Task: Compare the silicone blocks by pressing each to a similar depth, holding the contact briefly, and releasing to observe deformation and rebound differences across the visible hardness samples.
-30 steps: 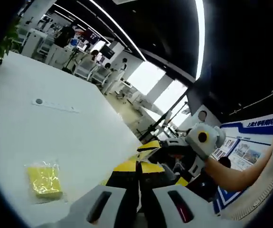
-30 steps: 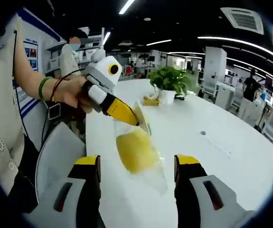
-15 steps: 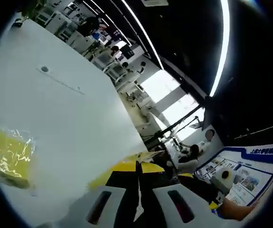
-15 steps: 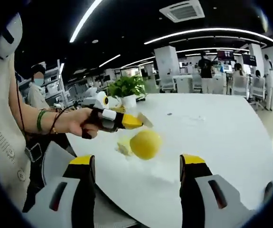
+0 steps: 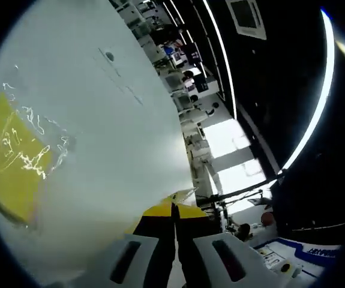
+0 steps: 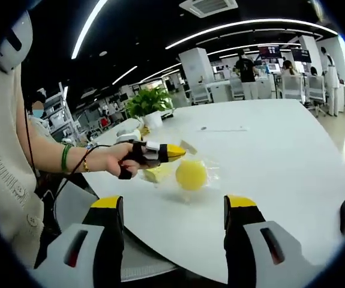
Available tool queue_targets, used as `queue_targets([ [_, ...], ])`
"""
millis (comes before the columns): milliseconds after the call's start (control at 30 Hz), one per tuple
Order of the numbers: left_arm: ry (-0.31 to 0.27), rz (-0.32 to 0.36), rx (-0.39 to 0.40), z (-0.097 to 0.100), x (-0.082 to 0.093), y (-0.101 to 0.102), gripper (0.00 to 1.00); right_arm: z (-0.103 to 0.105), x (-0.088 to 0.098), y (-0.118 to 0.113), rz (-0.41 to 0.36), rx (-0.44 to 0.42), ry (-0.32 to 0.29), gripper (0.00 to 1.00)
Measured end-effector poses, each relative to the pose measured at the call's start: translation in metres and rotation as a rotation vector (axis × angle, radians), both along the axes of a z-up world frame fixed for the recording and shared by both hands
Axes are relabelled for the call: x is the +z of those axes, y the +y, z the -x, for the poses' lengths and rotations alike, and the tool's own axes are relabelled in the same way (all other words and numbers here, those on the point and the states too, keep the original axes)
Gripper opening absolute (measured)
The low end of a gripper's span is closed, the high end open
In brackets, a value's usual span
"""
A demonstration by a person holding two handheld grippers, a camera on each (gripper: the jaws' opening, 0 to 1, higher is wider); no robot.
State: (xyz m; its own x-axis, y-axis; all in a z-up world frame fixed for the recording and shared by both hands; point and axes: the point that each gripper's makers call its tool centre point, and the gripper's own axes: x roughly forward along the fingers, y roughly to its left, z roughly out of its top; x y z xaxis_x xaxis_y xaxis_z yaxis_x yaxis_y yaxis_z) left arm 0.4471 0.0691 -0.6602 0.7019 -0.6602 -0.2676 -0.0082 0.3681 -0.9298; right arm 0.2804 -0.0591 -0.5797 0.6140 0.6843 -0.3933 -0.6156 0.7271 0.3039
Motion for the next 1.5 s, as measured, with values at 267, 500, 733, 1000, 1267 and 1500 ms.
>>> queue_targets([
  [267, 0.08, -0.041, 0.092, -0.003, -0.038, 0.005, 0.0, -0.004, -0.001, 0.007, 0.002, 0.019, 0.011, 0.6],
  [500, 0.09, -0.19, 0.063, -0.003, -0.059, -0.003, 0.0, -0.006, -0.002, 0.011, 0.001, 0.041, 0.016, 0.59],
  [733, 0.102, -0.235, 0.055, -0.004, -0.069, 0.002, 0.0, -0.007, 0.001, 0.011, 0.005, 0.042, 0.009, 0.58],
  [1000, 0.043, -0.286, 0.055, -0.005, -0.064, 0.007, 0.17, -0.003, 0.008, 0.014, 0.008, 0.046, -0.003, 0.58],
  [1267, -0.063, -0.396, -0.018, -0.004, -0.039, 0.015, 0.31, 0.003, 0.009, 0.021, 0.018, 0.052, 0.002, 0.61],
  [1500, -0.201, -0.474, -0.078, 0.017, -0.001, 0.03, 0.36, 0.007, 0.014, 0.038, 0.005, 0.049, 0.007, 0.66],
])
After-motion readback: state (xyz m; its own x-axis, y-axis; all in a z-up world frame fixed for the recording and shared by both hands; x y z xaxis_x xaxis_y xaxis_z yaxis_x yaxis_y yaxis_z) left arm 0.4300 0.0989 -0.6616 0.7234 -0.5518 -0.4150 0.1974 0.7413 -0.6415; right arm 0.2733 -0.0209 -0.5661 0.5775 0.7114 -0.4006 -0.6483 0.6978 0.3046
